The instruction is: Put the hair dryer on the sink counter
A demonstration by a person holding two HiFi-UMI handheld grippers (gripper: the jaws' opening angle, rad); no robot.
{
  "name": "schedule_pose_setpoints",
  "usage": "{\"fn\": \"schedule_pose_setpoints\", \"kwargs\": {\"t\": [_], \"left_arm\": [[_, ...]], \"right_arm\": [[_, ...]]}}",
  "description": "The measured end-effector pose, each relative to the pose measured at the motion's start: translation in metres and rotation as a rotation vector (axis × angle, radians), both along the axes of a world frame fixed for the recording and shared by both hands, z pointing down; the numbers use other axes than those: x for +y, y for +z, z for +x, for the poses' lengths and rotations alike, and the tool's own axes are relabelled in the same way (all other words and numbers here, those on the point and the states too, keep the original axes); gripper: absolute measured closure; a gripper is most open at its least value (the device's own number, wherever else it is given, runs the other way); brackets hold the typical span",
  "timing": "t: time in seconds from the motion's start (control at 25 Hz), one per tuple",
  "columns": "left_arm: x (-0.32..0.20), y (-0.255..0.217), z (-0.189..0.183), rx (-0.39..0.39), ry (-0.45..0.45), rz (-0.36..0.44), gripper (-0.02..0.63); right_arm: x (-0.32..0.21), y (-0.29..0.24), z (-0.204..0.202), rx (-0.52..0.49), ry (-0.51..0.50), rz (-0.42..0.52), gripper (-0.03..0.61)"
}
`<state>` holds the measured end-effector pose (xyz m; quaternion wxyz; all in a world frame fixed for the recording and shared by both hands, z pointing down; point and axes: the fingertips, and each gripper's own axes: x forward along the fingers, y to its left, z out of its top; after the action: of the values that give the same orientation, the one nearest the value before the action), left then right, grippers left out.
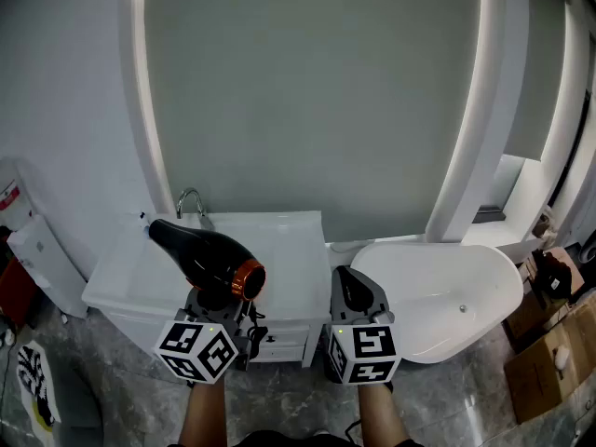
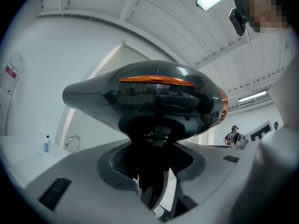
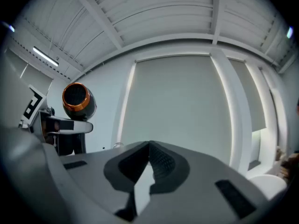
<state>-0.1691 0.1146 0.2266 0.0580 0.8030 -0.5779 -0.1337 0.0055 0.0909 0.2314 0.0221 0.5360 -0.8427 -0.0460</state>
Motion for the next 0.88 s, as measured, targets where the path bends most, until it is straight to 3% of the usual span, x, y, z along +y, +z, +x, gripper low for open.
{"fn": "schedule_pose_setpoints", "kwargs": {"t": [0.88], "left_arm": [[-0.001,0.000,0.019,-0.024,-0.004,-0.011,0.437]], "right_arm": [[-0.002,0.005,0.014,-0.028,-0.012,0.001,0.557]]}}
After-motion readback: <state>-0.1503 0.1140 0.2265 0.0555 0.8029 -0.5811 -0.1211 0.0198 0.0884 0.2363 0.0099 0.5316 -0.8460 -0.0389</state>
